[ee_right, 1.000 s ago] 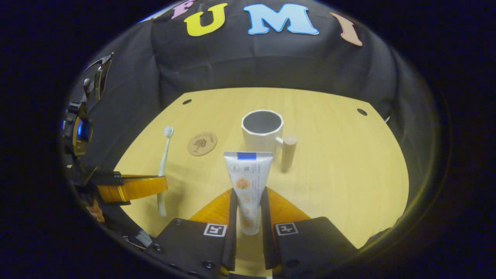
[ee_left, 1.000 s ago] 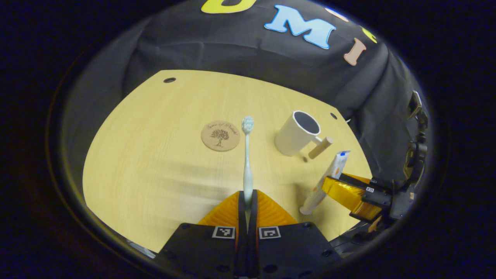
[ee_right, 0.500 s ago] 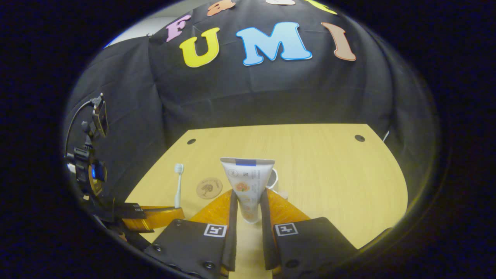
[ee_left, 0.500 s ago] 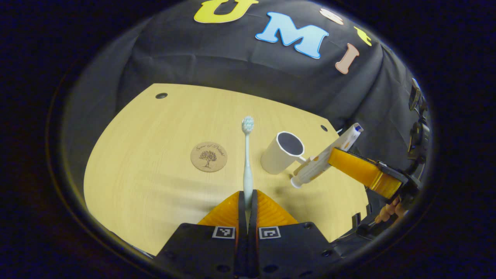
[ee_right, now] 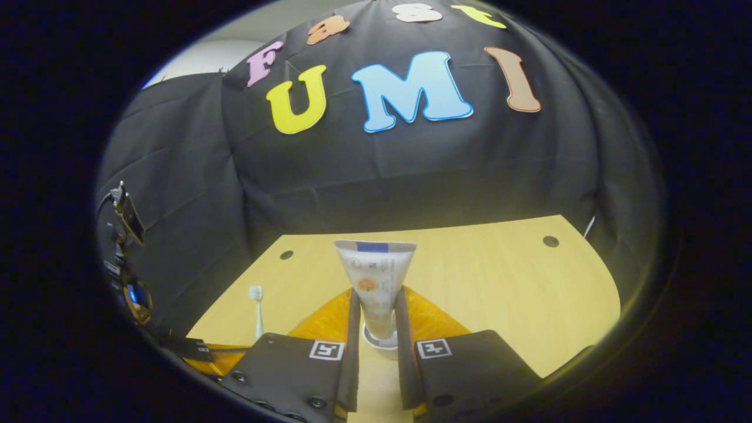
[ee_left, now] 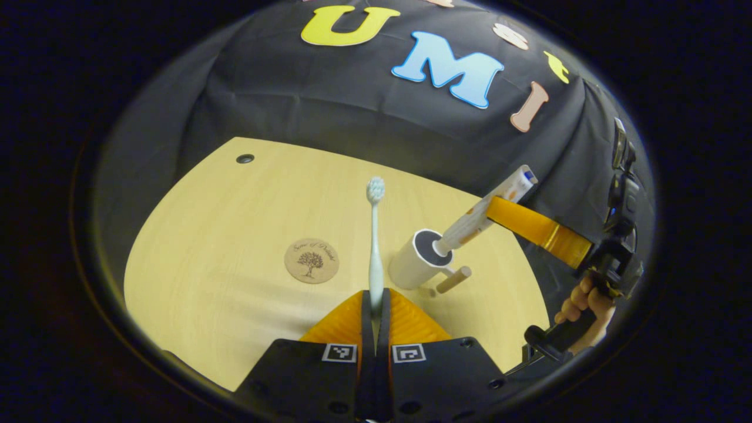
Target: Put the toothbrush and toothpaste on the desktop into the cup, then pick up the cup and place it on the coaster on the desktop.
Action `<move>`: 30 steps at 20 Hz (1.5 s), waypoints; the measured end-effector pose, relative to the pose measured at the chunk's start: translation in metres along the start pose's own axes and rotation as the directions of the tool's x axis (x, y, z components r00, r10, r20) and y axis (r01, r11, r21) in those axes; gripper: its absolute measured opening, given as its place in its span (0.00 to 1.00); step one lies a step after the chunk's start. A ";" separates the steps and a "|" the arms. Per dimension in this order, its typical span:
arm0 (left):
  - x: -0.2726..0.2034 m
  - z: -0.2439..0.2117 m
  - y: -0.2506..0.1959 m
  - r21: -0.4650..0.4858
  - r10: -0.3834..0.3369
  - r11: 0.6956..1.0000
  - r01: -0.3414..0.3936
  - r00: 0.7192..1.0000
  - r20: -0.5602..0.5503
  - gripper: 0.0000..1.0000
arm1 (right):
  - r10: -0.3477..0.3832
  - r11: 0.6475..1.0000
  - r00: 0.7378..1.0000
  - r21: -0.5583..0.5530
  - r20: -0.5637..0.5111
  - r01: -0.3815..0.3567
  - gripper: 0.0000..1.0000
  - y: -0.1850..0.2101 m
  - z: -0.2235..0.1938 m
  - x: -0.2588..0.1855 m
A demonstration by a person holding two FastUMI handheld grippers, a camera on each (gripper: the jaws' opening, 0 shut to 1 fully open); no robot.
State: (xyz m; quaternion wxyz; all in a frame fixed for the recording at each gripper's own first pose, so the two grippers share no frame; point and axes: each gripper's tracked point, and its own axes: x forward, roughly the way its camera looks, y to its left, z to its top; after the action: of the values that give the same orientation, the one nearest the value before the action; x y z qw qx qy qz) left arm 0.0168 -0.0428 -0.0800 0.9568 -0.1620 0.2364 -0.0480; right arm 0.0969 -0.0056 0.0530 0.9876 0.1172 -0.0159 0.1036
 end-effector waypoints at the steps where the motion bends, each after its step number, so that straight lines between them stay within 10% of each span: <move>1: 0.000 0.001 0.000 0.000 0.002 1.000 -0.002 1.000 0.002 0.08 | -0.006 1.000 1.000 -0.003 -0.017 0.006 0.31 -0.003 -0.005 0.006; 15: 0.001 0.018 -0.008 -0.015 -0.019 1.000 0.020 0.996 0.085 0.08 | -0.057 0.996 0.970 -0.075 -0.235 0.041 0.37 -0.022 -0.084 0.043; 30: 0.027 0.058 -0.041 0.071 -0.143 0.989 0.130 0.962 0.232 0.08 | -0.134 0.980 0.991 -0.149 0.000 0.133 0.77 -0.029 -0.027 -0.028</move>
State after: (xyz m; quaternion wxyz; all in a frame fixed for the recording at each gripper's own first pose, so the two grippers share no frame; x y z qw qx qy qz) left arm 0.0673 -0.0694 -0.0300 0.9767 -0.1560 0.1076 -0.1007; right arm 0.0756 -0.0329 0.0182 0.9983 0.0436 -0.0107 0.0361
